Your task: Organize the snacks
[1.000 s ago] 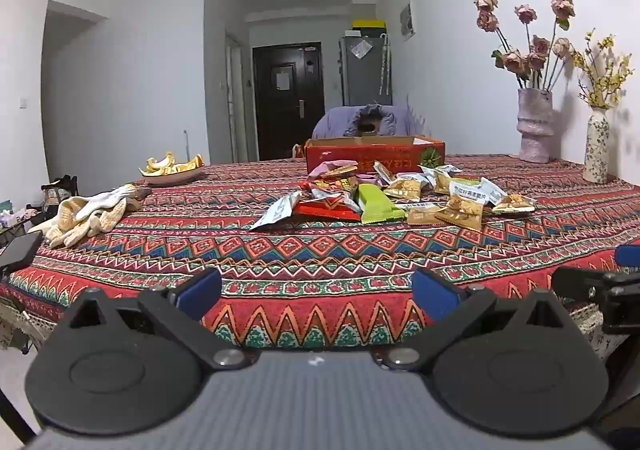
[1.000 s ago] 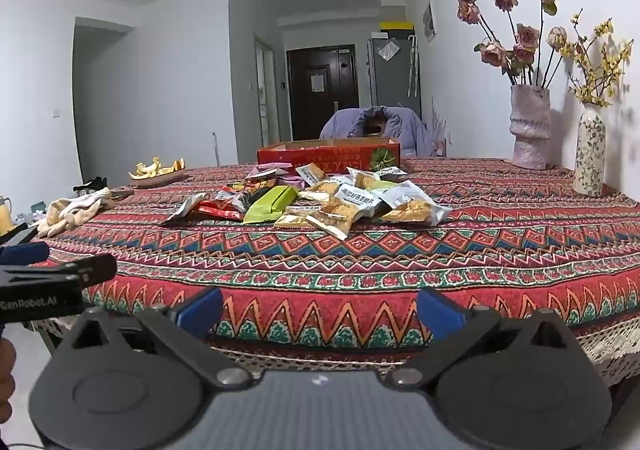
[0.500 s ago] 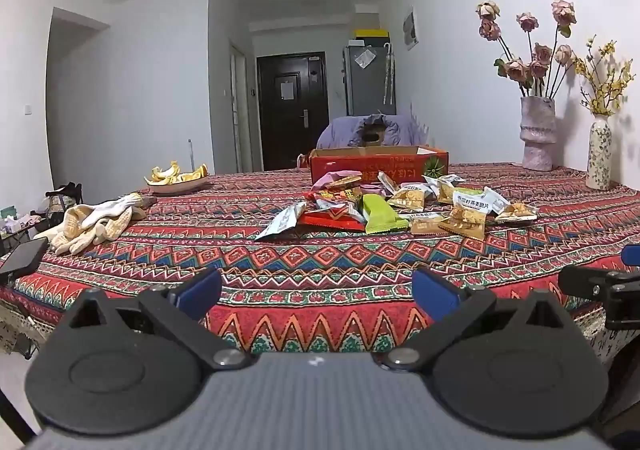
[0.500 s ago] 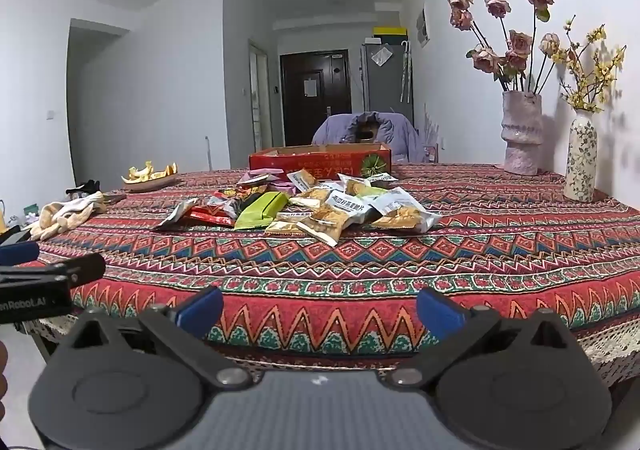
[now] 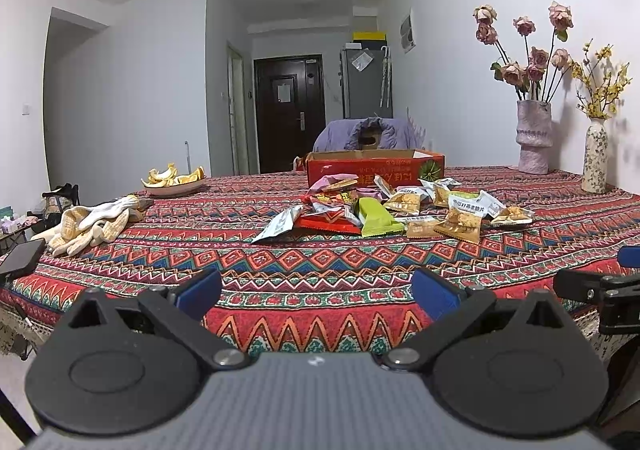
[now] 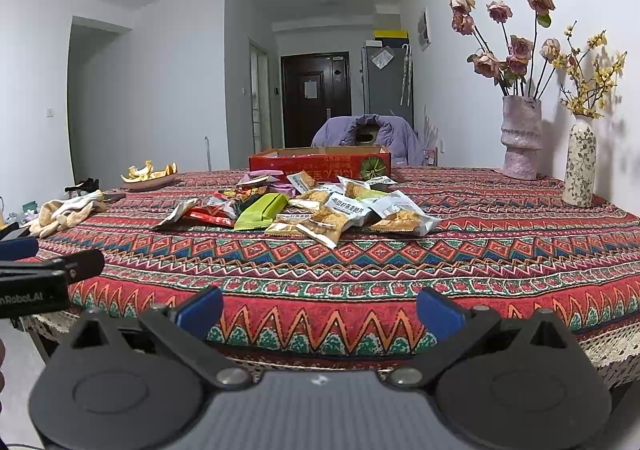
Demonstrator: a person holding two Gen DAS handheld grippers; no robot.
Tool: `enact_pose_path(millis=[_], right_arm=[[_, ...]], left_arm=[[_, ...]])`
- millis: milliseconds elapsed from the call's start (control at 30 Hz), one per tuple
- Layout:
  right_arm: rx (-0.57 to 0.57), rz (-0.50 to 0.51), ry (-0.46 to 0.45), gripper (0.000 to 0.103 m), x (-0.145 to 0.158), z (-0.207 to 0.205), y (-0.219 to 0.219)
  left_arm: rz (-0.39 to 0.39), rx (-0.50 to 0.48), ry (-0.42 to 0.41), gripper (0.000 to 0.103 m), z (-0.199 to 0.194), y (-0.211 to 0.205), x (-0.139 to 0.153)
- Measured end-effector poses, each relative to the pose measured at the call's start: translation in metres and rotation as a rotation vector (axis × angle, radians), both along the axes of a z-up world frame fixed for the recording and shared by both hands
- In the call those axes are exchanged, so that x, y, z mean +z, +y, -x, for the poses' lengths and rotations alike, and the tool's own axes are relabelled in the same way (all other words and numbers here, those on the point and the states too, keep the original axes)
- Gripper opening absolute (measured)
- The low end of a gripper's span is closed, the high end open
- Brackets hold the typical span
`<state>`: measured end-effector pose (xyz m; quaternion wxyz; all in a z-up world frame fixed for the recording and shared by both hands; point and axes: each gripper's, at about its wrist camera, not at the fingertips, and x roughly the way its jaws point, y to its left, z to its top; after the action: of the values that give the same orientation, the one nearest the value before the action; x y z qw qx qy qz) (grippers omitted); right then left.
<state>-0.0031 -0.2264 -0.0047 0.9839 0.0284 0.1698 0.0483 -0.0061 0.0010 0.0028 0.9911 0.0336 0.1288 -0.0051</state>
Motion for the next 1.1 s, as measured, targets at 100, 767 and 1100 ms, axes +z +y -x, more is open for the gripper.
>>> enact_pose_path(millis=[100,767,1100], right_arm=[[-0.002,0.005,-0.004,0.103,0.0009,0.0004,-0.0003],[-0.006,0.024,-0.024,0.103,0.0048,0.0033,0.0003],[-0.006,0.033,-0.032,0.103,0.0056,0.005,0.0017]], left_arm=[[-0.001,0.0,-0.003,0.103,0.0003,0.0004,0.0005],[0.004,-0.004,-0.001,0.103,-0.0001,0.0033,0.0016],[0.002,-0.003,-0.006,0.103,0.0002,0.004,0.0023]])
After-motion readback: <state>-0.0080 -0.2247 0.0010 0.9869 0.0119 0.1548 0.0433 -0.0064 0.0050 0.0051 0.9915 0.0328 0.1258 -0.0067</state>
